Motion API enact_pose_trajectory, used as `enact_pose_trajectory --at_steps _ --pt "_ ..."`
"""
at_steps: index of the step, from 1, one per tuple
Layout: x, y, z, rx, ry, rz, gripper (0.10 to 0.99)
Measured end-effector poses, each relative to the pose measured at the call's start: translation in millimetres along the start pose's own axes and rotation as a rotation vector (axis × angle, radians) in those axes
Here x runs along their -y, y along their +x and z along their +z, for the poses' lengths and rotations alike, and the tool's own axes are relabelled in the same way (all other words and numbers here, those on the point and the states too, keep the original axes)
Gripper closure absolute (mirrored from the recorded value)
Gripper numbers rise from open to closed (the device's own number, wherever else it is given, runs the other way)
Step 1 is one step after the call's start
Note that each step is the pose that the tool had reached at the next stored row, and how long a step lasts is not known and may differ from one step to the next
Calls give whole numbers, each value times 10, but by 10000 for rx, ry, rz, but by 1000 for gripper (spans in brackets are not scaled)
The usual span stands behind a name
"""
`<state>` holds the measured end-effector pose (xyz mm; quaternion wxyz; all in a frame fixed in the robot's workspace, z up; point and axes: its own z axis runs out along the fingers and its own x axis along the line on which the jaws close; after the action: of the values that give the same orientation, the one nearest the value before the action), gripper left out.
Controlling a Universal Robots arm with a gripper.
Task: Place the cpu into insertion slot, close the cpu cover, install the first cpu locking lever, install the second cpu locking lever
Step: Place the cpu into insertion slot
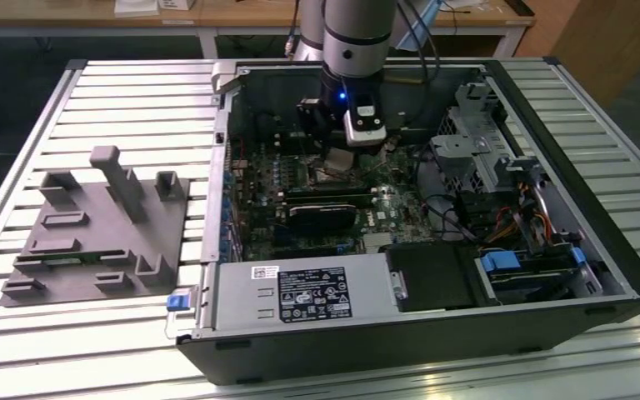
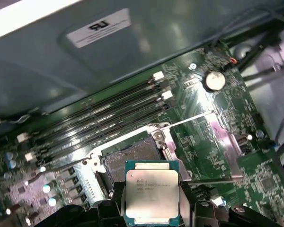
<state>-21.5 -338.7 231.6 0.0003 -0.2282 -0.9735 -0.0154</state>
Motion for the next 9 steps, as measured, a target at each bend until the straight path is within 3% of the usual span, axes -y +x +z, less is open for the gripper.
enact_pose_trajectory --at_steps 9 --pt "0 0 6 39 -10 1321 545"
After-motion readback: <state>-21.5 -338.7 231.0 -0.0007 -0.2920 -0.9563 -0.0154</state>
